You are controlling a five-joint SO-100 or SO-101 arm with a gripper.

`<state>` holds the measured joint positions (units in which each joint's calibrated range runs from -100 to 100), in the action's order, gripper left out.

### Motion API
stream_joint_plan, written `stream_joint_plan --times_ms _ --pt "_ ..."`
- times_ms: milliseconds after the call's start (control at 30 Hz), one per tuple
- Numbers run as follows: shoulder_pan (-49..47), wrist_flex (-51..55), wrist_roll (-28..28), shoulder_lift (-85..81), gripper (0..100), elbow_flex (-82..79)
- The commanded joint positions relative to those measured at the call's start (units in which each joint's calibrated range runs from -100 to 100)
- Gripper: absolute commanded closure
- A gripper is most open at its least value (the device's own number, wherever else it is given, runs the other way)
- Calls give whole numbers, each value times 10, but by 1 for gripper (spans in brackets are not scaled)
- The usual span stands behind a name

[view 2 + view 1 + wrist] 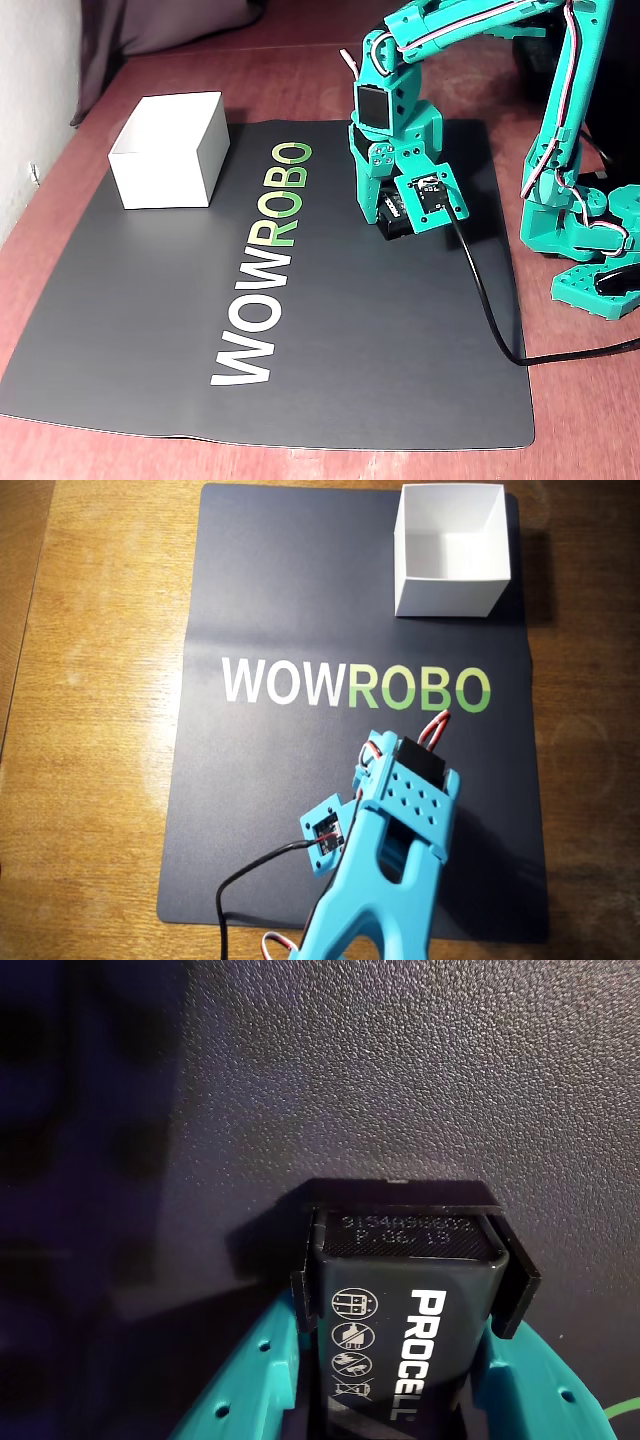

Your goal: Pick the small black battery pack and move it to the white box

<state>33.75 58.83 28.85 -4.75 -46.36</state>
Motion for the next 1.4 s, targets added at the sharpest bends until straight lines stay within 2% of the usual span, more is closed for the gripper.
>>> stream_joint_plan --times_ms 0,600,933,1133,1367 --pt "9 9 0 3 96 -13" --pt "2 9 0 -63 96 -11" --pt "-49 7 0 -113 96 -9" --pt "-74 9 -1 -114 96 60" --pt "-126 10 -47 -113 96 147"
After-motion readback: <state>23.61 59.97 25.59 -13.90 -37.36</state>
